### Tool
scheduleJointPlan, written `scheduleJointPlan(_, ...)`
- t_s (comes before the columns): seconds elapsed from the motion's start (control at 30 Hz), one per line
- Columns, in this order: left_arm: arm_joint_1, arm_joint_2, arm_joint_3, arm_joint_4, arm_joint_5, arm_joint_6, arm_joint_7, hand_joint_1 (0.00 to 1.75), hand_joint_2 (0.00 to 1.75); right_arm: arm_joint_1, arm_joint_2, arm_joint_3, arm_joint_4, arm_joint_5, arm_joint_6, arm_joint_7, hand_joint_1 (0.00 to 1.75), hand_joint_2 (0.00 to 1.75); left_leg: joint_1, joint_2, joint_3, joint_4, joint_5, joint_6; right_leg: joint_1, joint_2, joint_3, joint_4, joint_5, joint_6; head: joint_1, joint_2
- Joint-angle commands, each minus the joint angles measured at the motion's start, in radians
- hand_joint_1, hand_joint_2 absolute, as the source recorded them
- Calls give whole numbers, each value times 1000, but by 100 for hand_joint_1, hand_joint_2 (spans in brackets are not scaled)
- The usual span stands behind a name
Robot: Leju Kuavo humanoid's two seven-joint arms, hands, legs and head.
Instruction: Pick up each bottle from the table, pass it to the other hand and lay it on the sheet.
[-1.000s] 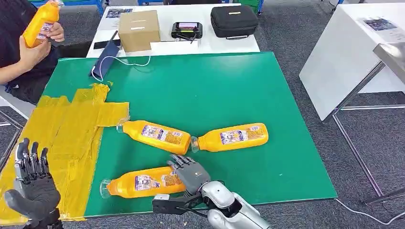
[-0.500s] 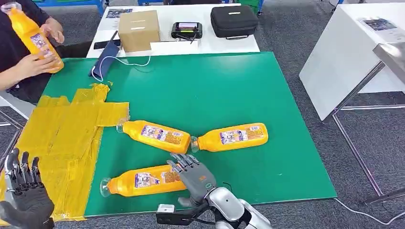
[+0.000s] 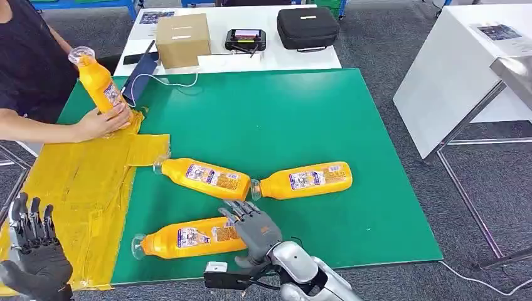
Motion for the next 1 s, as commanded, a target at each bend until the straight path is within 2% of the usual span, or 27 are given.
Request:
scheduleJointPlan(0.03,-50,29,-57,63,13,28,10,0,0,-115,65,1,239,-38,30,-21,0,175,1,-3,3,-1,0,-1,0,7,3,-1,0,-2,0,0)
scheduleJointPlan(0.13,-60,34,-67,74,15,33,12,0,0,-129,79,2,269,-46,34,-23,0,175,0,-2,1,-1,0,0,0,3,2,-1,0,-1,0,0)
scheduleJointPlan(0.6,-90,84,-132,112,45,79,7,0,0,-182,121,87,417,-140,98,-71,0,175,0,-2,2,-1,0,-1,0,4,2,-1,0,-1,0,0)
scheduleJointPlan(0.63,-91,85,-132,113,46,80,7,0,0,-183,122,90,427,-140,100,-71,42,175,1,-4,4,-2,0,-1,0,5,4,-1,0,-2,0,0)
scheduleJointPlan(0.67,-93,89,-138,118,49,81,11,0,0,-190,130,96,457,-149,105,-68,136,175,1,-3,3,-2,0,-1,0,4,3,-1,0,-2,0,0)
scheduleJointPlan(0.7,-95,91,-141,120,51,82,12,0,0,-191,133,97,469,-154,105,-69,136,175,0,-2,3,-2,0,-1,0,3,3,-1,0,-1,0,0)
scheduleJointPlan(0.73,-98,93,-143,125,51,84,12,0,0,-192,135,97,480,-158,101,-72,152,175,1,-4,5,-2,0,-1,0,5,5,-2,0,-2,0,0)
scheduleJointPlan(0.8,-124,98,-159,122,50,95,26,0,0,-202,154,107,502,-160,109,-62,155,175,0,-2,3,-2,1,-1,0,3,2,-1,0,-1,0,0)
scheduleJointPlan(0.83,-130,103,-168,120,56,99,39,0,0,-203,159,105,500,-166,112,-55,168,175,0,-2,2,-1,1,0,0,2,2,-1,0,-1,0,0)
scheduleJointPlan(0.87,-130,102,-166,117,55,111,45,0,0,-201,156,104,506,-171,117,-44,173,175,1,-4,4,-1,0,-1,0,3,3,-1,0,-2,0,0)
scheduleJointPlan(1.0,-124,116,-180,122,66,110,40,0,0,-205,154,101,546,-180,102,-48,175,175,1,-3,6,-2,1,-1,0,3,5,-2,0,-1,0,0)
